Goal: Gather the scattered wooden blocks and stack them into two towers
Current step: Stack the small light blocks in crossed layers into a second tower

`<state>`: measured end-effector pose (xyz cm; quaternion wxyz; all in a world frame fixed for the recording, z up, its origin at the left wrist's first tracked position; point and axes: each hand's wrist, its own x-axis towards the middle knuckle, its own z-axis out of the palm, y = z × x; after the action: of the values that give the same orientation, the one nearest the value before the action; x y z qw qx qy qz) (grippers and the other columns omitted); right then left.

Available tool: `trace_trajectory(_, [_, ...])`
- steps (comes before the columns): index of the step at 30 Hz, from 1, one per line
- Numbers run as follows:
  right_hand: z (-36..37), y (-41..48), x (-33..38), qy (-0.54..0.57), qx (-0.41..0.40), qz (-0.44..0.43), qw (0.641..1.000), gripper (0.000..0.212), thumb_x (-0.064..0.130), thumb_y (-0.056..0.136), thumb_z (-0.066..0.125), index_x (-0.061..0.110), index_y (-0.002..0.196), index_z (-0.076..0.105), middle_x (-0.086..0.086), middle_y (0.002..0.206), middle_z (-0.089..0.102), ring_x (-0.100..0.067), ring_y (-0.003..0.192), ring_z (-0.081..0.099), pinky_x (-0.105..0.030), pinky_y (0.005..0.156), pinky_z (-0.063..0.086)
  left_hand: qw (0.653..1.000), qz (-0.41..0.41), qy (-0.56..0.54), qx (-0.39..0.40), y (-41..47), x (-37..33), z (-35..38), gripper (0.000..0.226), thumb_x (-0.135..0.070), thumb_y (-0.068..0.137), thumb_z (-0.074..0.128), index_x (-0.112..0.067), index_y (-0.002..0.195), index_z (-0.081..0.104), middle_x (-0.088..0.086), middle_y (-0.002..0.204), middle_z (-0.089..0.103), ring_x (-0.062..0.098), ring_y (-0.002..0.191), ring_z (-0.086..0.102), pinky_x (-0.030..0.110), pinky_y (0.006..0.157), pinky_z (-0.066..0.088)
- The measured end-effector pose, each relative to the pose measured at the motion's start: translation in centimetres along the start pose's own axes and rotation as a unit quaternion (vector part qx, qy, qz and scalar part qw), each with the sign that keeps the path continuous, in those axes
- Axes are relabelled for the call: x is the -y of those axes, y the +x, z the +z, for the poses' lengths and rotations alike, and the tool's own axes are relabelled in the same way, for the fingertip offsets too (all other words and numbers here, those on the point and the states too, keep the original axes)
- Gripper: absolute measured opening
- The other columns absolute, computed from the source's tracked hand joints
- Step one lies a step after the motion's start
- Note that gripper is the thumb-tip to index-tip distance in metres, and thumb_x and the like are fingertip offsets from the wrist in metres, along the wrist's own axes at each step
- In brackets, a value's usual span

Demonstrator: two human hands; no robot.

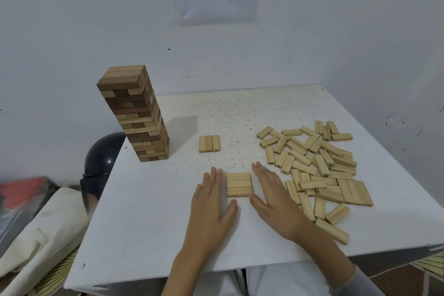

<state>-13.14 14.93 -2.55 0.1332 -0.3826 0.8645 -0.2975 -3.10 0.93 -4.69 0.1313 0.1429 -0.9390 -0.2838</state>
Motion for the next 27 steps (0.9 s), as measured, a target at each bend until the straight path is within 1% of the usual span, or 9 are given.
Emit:
trace_trajectory(2, [-0.8, 0.2, -0.1, 0.058, -0.041, -0.03, 0.997, 0.048, 0.018, 0.097, 0.049, 0.021, 0.143, 0.034, 0.017, 0.145, 0.026, 0.004, 0.136, 0.014, -0.018, 0.112, 0.015, 0.997, 0.025, -0.07, -0.013, 0.5, -0.1, -1.2, 0.054, -0.039, 0.09, 0.052, -0.033, 0.141, 0.036, -0.021, 0.154, 0.016, -0.009, 0.141, -0.001, 0.014, 0.114, 0.003])
trace_trajectory(5, [-1.1, 0.9, -0.5, 0.024, -0.041, -0.061, 0.997, 0.03, 0.027, 0.087, 0.056, 0.024, 0.117, 0.054, 0.012, 0.12, 0.044, -0.004, 0.122, 0.032, -0.02, 0.1, 0.032, 0.994, 0.089, -0.064, -0.004, 1.9, 0.2, -2.2, 0.044, -0.05, 0.076, 0.049, -0.031, 0.116, 0.051, -0.019, 0.14, 0.038, -0.007, 0.139, 0.014, 0.002, 0.103, 0.004])
trace_trajectory(8, [-1.3, 1.4, -0.5, -0.04, -0.023, -0.08, 0.996, 0.039, 0.046, 0.077, 0.045, 0.027, 0.11, 0.055, 0.012, 0.11, 0.044, -0.007, 0.111, 0.037, -0.025, 0.095, 0.037, 0.992, 0.119, -0.018, 0.037, 3.0, 0.6, -2.5, 0.046, -0.054, 0.072, 0.046, -0.028, 0.11, 0.054, -0.016, 0.129, 0.045, -0.004, 0.134, 0.021, 0.003, 0.099, 0.005])
trace_trajectory(11, [-1.2, 1.6, -0.6, -0.074, -0.029, -0.092, 0.993, 0.039, 0.044, 0.075, 0.046, 0.028, 0.11, 0.053, 0.012, 0.108, 0.044, -0.008, 0.105, 0.037, -0.029, 0.093, 0.038, 0.989, 0.143, 0.003, 0.043, 3.7, 0.7, -2.6, 0.038, -0.049, 0.071, 0.047, -0.028, 0.101, 0.057, -0.016, 0.113, 0.051, 0.0, 0.119, 0.038, 0.009, 0.095, 0.016])
trace_trajectory(14, [-1.1, 1.7, -0.7, -0.075, -0.044, -0.096, 0.992, 0.037, 0.042, 0.074, 0.044, 0.029, 0.107, 0.054, 0.014, 0.106, 0.045, -0.008, 0.102, 0.039, -0.029, 0.092, 0.038, 0.99, 0.135, -0.022, 0.042, 3.9, 0.9, -2.6, 0.03, -0.045, 0.072, 0.051, -0.03, 0.097, 0.058, -0.017, 0.107, 0.052, -0.002, 0.109, 0.043, 0.014, 0.093, 0.022])
trace_trajectory(17, [-1.0, 1.8, -0.9, -0.057, -0.055, -0.097, 0.992, 0.034, 0.043, 0.072, 0.045, 0.03, 0.102, 0.055, 0.016, 0.101, 0.047, -0.008, 0.099, 0.041, -0.029, 0.09, 0.039, 0.989, 0.124, -0.063, 0.046, 3.9, 1.1, -2.5, 0.024, -0.036, 0.072, 0.061, -0.03, 0.095, 0.058, -0.017, 0.105, 0.053, 0.003, 0.108, 0.05, 0.024, 0.096, 0.033])
trace_trajectory(20, [-1.0, 1.9, -1.0, -0.03, -0.069, -0.098, 0.992, 0.033, 0.043, 0.069, 0.052, 0.03, 0.099, 0.055, 0.018, 0.097, 0.05, -0.007, 0.096, 0.044, -0.03, 0.088, 0.042, 0.987, 0.107, -0.117, 0.032, 3.6, 0.9, -2.7, 0.029, -0.022, 0.071, 0.072, -0.029, 0.095, 0.056, -0.013, 0.099, 0.058, 0.012, 0.1, 0.056, 0.033, 0.089, 0.044])
trace_trajectory(25, [-1.0, 2.2, -0.4, 0.099, -0.112, -0.07, 0.986, 0.037, 0.038, 0.063, 0.064, 0.031, 0.098, 0.054, 0.022, 0.096, 0.053, -0.007, 0.099, 0.048, -0.024, 0.084, 0.042, 0.952, 0.016, -0.307, -0.014, 3.1, 1.0, -3.4, 0.045, 0.001, 0.069, 0.08, -0.017, 0.102, 0.057, -0.006, 0.108, 0.067, 0.014, 0.108, 0.061, 0.015, 0.09, 0.042])
trace_trajectory(27, [-0.8, 2.8, 0.0, 0.152, -0.121, -0.055, 0.979, 0.04, 0.036, 0.063, 0.069, 0.031, 0.099, 0.053, 0.022, 0.098, 0.053, -0.006, 0.102, 0.048, -0.017, 0.085, 0.039, 0.939, 0.003, -0.344, -0.027, 3.5, 1.4, -3.6, 0.047, 0.0, 0.069, 0.079, -0.015, 0.107, 0.055, -0.003, 0.115, 0.067, 0.016, 0.114, 0.059, 0.02, 0.098, 0.041])
